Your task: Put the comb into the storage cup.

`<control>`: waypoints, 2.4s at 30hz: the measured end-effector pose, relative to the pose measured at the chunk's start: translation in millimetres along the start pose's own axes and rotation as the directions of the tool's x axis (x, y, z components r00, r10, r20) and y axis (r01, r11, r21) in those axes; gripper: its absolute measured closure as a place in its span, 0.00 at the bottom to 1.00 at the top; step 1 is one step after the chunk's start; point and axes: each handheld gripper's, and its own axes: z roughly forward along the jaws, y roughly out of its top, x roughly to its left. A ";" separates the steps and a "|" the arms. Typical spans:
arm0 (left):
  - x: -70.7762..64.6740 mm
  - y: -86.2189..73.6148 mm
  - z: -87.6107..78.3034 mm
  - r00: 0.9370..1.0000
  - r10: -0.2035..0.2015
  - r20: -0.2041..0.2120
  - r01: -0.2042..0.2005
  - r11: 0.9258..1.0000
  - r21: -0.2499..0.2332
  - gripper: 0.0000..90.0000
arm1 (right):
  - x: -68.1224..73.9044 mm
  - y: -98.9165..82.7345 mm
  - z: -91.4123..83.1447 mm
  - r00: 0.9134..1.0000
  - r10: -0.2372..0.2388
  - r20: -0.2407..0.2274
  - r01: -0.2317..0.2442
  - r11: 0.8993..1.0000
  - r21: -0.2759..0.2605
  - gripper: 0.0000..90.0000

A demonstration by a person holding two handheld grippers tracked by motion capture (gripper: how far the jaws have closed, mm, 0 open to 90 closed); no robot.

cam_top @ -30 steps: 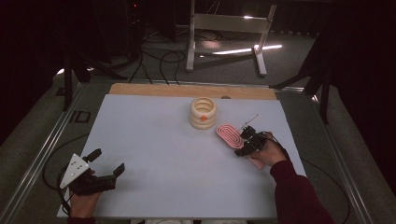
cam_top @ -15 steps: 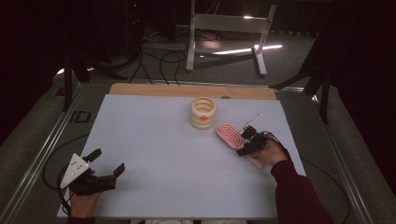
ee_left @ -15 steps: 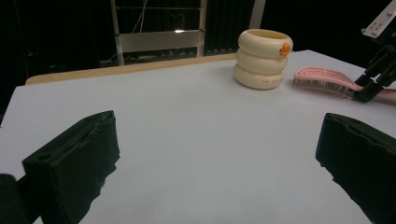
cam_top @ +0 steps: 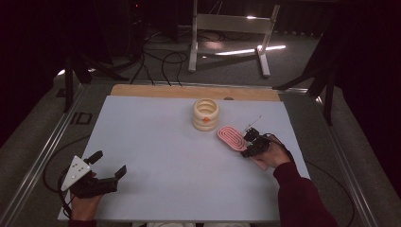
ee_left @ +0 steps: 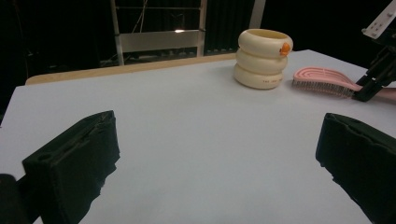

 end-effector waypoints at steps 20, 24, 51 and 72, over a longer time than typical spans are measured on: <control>-0.2 -0.8 1.6 1.000 -0.002 -0.003 0.002 1.000 0.012 0.00 | 2.8 -12.0 -4.4 1.000 -0.018 -0.001 0.018 0.998 -0.068 0.77; -0.3 -1.1 2.0 1.000 -0.006 -0.005 0.006 1.000 0.015 0.00 | 4.5 -13.1 -9.1 1.000 -0.016 0.000 0.016 0.996 -0.091 0.77; -0.1 -1.4 3.7 1.000 -0.011 -0.009 0.011 0.999 0.033 0.00 | 26.3 -8.2 -31.3 0.998 -0.063 -0.007 0.061 0.981 -0.184 0.77; 0.2 -1.7 5.1 1.000 -0.025 -0.007 0.026 0.999 0.043 0.00 | 50.2 7.4 -29.5 0.994 -0.106 -0.029 0.098 0.973 -0.208 0.77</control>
